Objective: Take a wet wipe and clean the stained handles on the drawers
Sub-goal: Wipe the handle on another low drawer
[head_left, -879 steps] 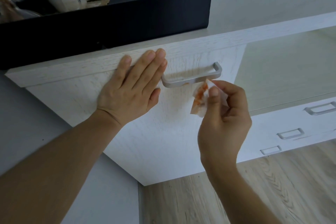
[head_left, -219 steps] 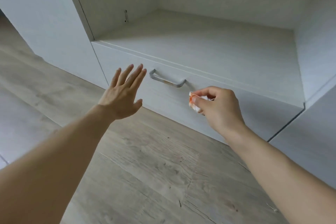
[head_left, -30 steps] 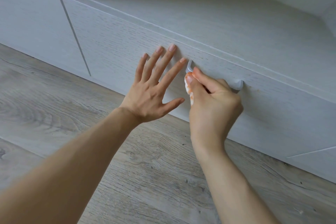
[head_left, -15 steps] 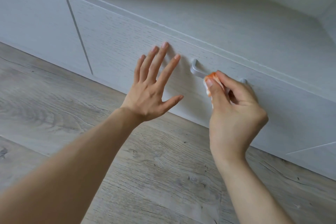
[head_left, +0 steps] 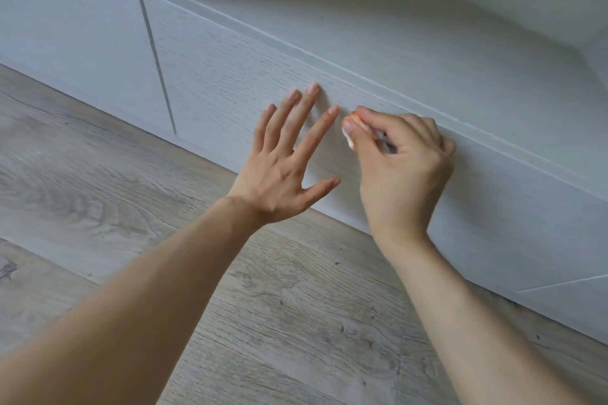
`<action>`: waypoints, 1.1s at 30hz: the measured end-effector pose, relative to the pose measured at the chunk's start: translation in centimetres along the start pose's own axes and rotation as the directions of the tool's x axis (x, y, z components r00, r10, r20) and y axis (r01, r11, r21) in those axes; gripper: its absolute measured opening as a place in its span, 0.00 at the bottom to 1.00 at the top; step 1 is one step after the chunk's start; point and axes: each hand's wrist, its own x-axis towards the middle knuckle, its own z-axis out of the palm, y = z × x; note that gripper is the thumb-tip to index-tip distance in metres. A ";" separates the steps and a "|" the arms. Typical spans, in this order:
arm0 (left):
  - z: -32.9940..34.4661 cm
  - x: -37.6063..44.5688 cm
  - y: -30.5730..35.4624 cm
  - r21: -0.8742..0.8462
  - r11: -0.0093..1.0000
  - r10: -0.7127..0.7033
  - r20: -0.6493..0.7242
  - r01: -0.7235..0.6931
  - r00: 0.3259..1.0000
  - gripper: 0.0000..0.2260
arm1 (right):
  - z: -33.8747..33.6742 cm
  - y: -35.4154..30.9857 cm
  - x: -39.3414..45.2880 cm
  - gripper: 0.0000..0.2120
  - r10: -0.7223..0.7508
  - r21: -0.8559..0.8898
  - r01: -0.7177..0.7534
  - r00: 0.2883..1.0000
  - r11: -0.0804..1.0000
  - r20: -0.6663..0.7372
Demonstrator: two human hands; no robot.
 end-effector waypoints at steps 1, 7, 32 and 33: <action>-0.1 0.0 0.0 -0.005 1.000 0.003 -0.003 -0.003 1.000 0.35 | -0.1 -0.1 0.0 0.03 0.040 0.018 -0.040 0.999 0.999 -0.008; -0.4 -0.1 -0.5 0.001 1.000 0.024 0.014 -0.024 1.000 0.35 | -1.4 0.6 -1.1 0.03 -0.039 -0.082 0.042 0.998 0.996 0.039; -0.7 0.0 -0.2 0.020 1.000 0.016 0.050 -0.017 0.999 0.35 | -4.8 1.9 -0.6 0.04 0.249 -0.081 -0.248 0.968 0.965 -0.001; -0.7 0.1 -0.2 0.023 1.000 0.015 0.055 -0.017 0.998 0.35 | -5.0 2.0 -0.7 0.02 0.243 -0.088 -0.242 0.970 0.966 -0.004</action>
